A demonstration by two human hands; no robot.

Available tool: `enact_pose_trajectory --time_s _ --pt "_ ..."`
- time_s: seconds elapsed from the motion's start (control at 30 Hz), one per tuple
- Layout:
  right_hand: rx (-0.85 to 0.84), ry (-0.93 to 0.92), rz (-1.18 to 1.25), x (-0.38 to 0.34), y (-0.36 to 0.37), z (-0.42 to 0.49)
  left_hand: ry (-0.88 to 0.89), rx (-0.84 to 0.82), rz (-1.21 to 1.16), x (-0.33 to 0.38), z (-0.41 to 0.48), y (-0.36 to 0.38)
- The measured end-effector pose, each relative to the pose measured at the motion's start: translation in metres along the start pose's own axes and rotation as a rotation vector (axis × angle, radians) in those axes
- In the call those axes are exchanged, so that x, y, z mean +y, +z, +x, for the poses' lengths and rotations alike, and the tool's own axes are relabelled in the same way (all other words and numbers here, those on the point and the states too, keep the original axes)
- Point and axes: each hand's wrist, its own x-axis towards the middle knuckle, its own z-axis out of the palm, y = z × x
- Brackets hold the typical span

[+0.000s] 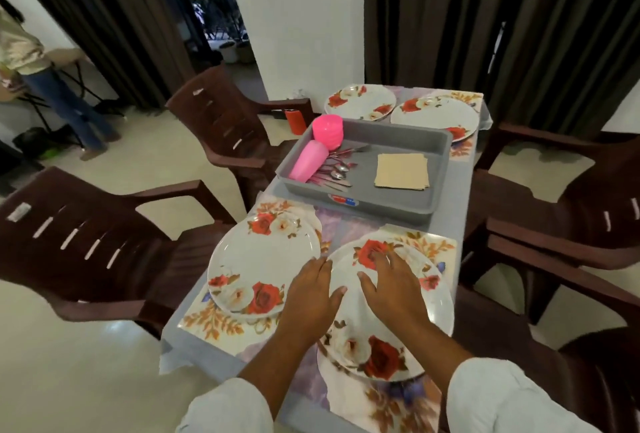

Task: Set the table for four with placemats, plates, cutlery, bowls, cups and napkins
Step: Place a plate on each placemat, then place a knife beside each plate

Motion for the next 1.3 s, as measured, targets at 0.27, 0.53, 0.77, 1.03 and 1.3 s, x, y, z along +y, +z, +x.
enact_pose_trajectory --time_s 0.27,0.53,0.77,1.03,1.3 --pt "0.031 0.043 -0.053 -0.028 -0.004 0.103 0.038 0.01 -0.102 -0.032 0.125 -0.017" --pt "-0.067 -0.045 -0.137 -0.077 0.013 0.243 0.128 0.027 -0.057 -0.092 0.257 -0.031" --pt "-0.199 -0.019 -0.22 -0.083 0.06 0.33 0.227 0.03 0.025 -0.131 0.319 -0.011" --pt "-0.346 -0.07 -0.341 -0.089 0.084 0.388 0.242 0.063 -0.009 -0.139 0.329 0.009" --pt "-0.269 -0.094 -0.53 -0.098 0.102 0.402 0.256 0.053 -0.064 -0.139 0.331 0.008"
